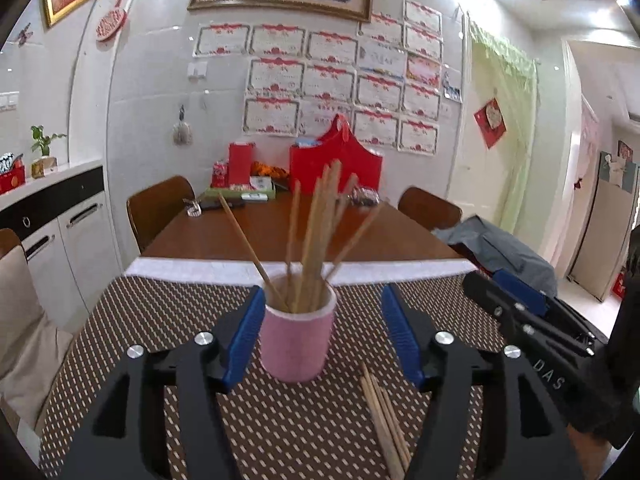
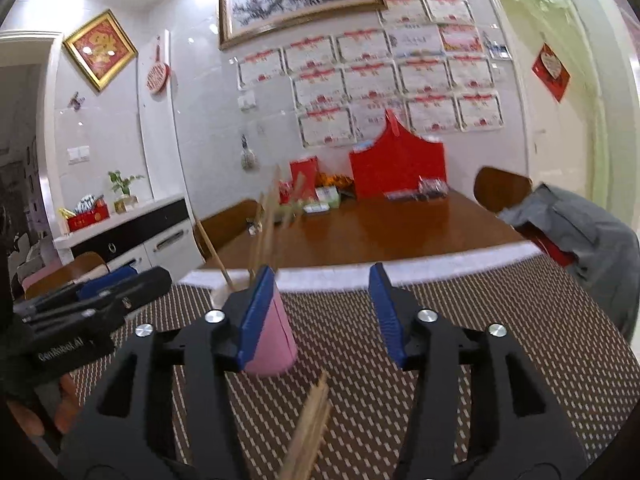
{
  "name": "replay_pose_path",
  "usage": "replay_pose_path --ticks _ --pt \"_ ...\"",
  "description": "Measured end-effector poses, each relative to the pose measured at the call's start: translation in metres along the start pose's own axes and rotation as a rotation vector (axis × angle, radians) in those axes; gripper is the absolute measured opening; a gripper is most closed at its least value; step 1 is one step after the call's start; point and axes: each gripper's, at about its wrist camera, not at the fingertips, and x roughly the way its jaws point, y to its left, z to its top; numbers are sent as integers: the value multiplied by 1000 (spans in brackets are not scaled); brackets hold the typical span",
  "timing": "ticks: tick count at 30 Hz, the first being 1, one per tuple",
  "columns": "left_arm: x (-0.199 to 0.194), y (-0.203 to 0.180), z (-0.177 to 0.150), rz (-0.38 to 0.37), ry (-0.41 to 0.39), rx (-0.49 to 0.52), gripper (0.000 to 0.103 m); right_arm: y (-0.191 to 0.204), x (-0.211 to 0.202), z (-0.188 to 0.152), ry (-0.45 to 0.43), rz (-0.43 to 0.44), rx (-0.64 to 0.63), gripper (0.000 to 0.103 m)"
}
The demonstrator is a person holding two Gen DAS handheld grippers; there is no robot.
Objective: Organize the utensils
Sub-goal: 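Open the right tool and move both open tools down to the loose chopsticks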
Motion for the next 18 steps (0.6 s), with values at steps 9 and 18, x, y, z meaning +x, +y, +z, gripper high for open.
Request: replay_pose_path --ticks 9,18 --pt "19 -34 -52 -42 287 74 68 -22 -3 -42 232 -21 6 56" --pt "55 -33 -102 -36 559 22 67 -41 8 -81 426 -50 13 61"
